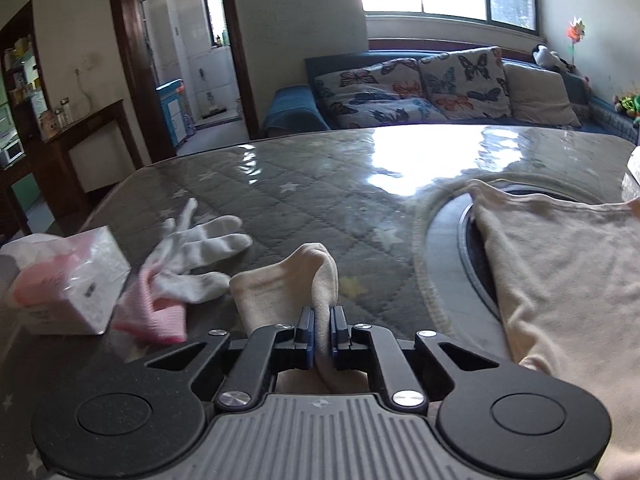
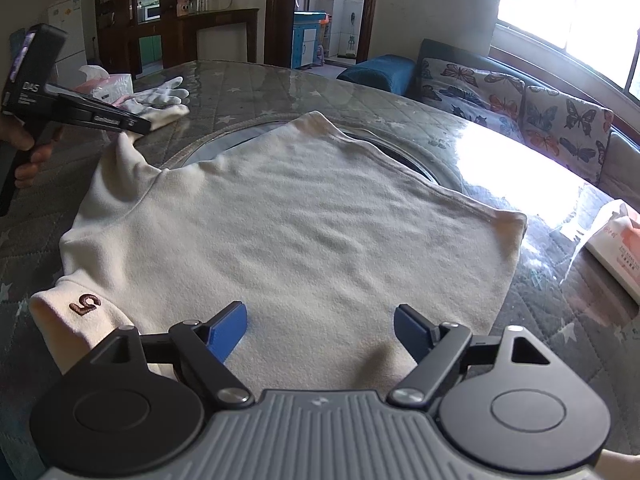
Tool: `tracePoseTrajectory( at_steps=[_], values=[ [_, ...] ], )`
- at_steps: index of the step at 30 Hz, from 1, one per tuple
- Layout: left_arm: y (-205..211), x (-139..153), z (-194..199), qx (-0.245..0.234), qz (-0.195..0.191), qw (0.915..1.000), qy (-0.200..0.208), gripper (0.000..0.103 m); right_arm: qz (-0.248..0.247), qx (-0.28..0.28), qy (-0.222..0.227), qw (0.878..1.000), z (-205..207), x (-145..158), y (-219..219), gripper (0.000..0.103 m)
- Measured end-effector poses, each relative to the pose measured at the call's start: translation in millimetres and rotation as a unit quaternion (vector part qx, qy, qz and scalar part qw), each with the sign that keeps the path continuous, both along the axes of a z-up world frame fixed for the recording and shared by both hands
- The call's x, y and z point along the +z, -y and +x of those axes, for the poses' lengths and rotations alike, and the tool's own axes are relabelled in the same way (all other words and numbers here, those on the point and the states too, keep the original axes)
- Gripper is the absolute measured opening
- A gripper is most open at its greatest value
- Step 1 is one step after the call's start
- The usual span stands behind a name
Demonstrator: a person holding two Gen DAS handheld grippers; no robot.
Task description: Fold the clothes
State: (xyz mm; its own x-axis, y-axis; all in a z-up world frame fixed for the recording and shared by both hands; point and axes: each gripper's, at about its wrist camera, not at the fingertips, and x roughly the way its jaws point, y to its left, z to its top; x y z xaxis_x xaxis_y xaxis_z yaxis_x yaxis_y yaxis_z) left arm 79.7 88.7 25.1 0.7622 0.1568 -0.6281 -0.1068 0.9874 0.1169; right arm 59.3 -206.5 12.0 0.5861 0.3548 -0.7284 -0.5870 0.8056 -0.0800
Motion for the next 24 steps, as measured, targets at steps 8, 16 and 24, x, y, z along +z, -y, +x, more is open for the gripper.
tracePoseTrajectory(
  at_steps=[8, 16, 24],
  values=[
    [-22.4, 0.2, -27.3, 0.023, -0.01, 0.9997, 0.004, 0.01, -0.007, 0.004, 0.002, 1.0, -1.2, 0.6, -0.9, 0.083],
    [-28.7, -2.3, -28.9, 0.046, 0.02, 0.9987, 0.006, 0.03, -0.011, 0.005, 0.003, 1.0, -1.4, 0.7, -1.7, 0.084],
    [-38.7, -0.6, -32.9, 0.077, 0.036, 0.9963, 0.011, 0.039, -0.01, 0.005, 0.001, 1.0, -0.2, 0.0, -1.3, 0.085]
  ],
)
